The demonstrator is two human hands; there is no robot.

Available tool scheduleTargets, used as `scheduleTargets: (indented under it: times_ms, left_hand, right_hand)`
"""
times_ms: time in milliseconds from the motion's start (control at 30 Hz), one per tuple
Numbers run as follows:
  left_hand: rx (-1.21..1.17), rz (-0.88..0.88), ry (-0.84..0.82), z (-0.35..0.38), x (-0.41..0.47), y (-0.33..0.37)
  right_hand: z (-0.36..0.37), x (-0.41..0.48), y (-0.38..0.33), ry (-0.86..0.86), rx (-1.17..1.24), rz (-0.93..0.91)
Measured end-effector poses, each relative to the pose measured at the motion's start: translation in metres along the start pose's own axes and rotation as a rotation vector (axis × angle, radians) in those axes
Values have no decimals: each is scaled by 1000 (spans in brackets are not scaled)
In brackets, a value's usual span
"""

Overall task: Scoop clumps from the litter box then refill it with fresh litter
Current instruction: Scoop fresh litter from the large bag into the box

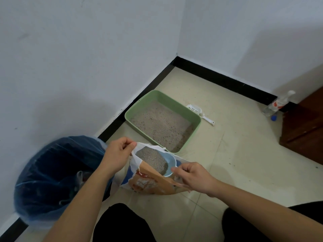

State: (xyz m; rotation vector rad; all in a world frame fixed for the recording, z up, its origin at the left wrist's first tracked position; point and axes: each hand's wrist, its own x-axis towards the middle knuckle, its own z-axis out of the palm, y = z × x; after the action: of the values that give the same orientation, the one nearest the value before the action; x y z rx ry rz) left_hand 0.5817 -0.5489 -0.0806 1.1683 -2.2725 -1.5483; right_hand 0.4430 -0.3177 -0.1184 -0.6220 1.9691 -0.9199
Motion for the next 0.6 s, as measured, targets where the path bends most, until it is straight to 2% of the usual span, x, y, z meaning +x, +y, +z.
scheduleTargets:
  times_ms: [167, 367, 533, 600]
  left_hand:
    - [-21, 63, 1, 9, 9, -9]
    - [-23, 87, 72, 15, 18, -34]
    - [-242, 13, 103, 15, 27, -50]
    - [-249, 37, 92, 19, 27, -47]
  right_hand:
    - [-3, 17, 9, 15, 40, 9]
    - [17, 54, 16, -13, 39, -69]
    - [24, 59, 18, -30, 40, -88]
    - [18, 52, 19, -10, 33, -78]
